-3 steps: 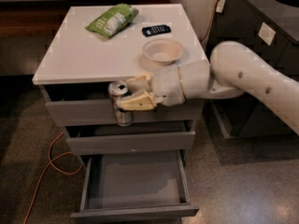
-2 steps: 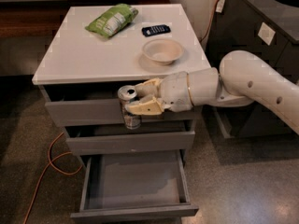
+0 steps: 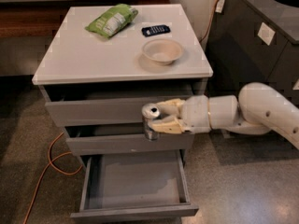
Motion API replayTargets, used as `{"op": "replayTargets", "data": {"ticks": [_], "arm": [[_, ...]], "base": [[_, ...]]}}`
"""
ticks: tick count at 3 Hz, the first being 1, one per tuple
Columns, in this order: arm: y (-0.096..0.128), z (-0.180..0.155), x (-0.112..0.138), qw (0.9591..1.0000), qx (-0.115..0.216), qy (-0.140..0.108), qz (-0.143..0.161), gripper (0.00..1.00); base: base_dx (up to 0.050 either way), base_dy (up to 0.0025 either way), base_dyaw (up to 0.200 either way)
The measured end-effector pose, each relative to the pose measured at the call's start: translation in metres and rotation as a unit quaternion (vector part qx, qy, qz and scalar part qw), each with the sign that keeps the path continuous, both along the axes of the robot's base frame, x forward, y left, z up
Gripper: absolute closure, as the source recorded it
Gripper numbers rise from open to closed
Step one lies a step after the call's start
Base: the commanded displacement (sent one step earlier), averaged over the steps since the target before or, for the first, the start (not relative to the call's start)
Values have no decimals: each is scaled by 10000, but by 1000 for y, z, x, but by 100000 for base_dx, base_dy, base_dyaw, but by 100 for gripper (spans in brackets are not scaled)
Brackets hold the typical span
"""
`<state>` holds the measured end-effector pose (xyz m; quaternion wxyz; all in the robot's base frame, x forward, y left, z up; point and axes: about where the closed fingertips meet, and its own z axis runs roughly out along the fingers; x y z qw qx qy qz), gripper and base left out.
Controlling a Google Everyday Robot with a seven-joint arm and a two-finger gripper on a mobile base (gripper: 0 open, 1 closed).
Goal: Place redbull can into bottom drawer
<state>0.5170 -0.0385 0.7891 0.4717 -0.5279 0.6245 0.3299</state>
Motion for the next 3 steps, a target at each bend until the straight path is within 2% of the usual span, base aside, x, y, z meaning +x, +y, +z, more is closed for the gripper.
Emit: {"op": "replayTargets", "data": {"ticks": [1, 2, 3], "arm": [[-29, -40, 5, 10000, 17, -48, -66, 100], [-46, -72, 8, 9999, 74, -17, -127, 100], [-65, -134, 14, 9994, 222, 29, -251, 100]], "base": [[0, 0, 0], [0, 0, 0], [0, 0, 0]]}}
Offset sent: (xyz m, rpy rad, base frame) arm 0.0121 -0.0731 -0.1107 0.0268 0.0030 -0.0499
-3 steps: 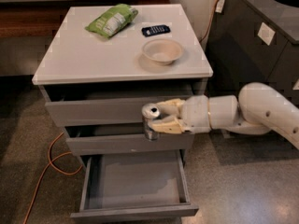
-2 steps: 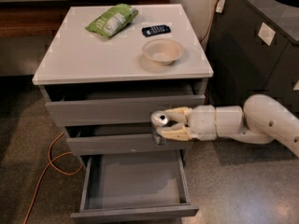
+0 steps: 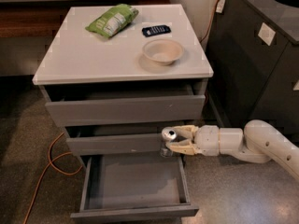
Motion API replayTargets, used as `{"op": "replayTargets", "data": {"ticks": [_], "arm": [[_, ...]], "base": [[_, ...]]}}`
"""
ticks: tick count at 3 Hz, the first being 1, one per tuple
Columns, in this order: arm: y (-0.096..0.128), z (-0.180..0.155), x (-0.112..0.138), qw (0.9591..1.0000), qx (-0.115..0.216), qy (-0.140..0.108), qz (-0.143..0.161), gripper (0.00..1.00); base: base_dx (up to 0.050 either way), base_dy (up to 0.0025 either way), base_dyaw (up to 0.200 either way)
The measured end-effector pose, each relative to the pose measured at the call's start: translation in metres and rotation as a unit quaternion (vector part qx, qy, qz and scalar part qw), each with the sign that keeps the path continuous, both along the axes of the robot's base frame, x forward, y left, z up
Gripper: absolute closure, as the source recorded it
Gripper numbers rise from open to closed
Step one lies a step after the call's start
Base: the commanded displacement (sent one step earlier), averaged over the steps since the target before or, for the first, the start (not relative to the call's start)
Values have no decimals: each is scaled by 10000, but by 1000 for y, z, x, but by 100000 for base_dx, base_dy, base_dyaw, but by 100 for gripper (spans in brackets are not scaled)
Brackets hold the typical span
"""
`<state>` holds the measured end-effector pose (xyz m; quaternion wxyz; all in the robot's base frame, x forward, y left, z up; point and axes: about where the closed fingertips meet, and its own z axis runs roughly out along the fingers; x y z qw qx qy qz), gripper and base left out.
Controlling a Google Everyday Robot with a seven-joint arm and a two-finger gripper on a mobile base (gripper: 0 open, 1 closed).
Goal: Place redbull can into bottom drawer
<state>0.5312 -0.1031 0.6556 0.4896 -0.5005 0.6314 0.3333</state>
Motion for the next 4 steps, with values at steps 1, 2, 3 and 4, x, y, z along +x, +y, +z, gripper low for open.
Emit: {"op": "replayTargets", "data": {"ticks": [1, 2, 3, 4], "arm": [[0, -7, 1, 10000, 2, 58, -13, 100], [0, -25, 2, 9998, 8, 206, -48, 100], [-2, -65, 3, 9996, -16, 290, 8, 100], [4, -108, 5, 9993, -27, 248, 270, 100]], "base": [[0, 0, 0], [0, 0, 0], [0, 0, 0], [0, 0, 0]]}}
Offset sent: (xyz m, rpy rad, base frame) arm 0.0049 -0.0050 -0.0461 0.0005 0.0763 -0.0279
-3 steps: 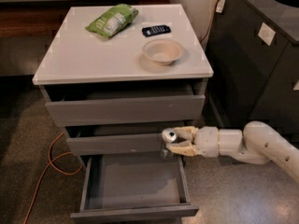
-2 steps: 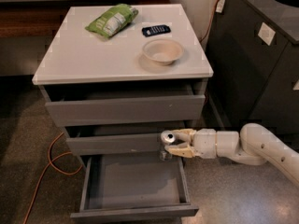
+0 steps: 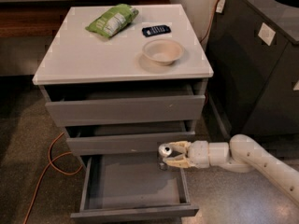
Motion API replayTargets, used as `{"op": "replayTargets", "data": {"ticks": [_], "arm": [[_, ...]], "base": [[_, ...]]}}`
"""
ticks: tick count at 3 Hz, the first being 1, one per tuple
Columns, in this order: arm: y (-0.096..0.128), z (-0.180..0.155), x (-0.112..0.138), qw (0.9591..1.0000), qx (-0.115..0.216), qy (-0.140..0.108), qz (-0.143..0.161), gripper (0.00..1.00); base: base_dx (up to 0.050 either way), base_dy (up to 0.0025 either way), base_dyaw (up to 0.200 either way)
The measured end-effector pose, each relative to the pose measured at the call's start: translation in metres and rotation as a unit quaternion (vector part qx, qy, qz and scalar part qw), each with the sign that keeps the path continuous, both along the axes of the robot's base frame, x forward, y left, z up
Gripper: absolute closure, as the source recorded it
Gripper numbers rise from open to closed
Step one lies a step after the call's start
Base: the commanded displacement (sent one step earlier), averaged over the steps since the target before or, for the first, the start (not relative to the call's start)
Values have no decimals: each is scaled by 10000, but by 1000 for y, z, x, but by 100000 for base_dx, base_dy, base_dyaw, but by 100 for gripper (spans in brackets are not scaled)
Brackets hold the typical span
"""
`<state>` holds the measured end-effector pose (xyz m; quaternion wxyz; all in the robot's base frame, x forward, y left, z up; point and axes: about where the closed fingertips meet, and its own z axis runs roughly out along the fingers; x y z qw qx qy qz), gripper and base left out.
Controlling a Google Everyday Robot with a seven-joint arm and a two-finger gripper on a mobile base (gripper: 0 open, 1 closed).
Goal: Place redbull can into bottom drawer
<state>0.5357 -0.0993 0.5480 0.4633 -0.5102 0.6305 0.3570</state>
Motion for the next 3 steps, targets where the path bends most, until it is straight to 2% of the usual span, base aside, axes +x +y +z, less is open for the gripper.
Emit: {"op": "replayTargets", "data": {"ticks": [1, 2, 3], "arm": [[9, -42, 0, 9994, 22, -9, 353, 100], [13, -95, -2, 9972, 77, 96, 739, 100], [7, -123, -6, 9962, 86, 155, 855, 100]], "base": [[0, 0, 0], [0, 0, 0], [0, 0, 0]]}}
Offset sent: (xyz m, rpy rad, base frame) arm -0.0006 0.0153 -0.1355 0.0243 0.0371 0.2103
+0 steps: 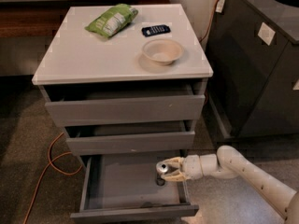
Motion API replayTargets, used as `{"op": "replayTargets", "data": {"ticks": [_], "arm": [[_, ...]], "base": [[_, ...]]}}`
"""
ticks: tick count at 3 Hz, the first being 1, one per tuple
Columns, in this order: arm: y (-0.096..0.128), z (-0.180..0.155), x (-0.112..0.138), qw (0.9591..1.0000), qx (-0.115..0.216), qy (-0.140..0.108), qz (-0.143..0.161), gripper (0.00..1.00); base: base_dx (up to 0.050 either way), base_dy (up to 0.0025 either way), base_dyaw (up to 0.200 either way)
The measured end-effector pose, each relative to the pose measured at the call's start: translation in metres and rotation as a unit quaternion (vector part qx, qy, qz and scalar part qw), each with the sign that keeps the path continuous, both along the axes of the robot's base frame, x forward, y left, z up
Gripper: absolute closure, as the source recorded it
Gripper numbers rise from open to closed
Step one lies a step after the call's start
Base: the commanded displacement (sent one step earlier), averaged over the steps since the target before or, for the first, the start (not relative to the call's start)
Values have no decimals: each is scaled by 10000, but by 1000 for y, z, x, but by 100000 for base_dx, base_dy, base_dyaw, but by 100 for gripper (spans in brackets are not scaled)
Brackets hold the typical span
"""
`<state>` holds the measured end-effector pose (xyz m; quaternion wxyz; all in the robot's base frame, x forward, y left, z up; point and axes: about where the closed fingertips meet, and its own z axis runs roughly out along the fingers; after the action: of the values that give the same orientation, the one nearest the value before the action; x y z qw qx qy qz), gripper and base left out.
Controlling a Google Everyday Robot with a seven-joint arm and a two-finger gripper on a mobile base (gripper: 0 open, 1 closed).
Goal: Place redbull can into bottom drawer
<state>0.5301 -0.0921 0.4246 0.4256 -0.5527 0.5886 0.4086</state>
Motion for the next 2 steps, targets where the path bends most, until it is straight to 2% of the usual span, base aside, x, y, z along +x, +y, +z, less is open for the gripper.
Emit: {"op": "replayTargets", "data": {"ticks": [1, 2], "arm": [[-7, -24, -8, 9999, -20, 31, 129, 100], [-12, -51, -19, 9995, -86, 182, 234, 100]], "base": [[0, 0, 0], [0, 0, 0]]}}
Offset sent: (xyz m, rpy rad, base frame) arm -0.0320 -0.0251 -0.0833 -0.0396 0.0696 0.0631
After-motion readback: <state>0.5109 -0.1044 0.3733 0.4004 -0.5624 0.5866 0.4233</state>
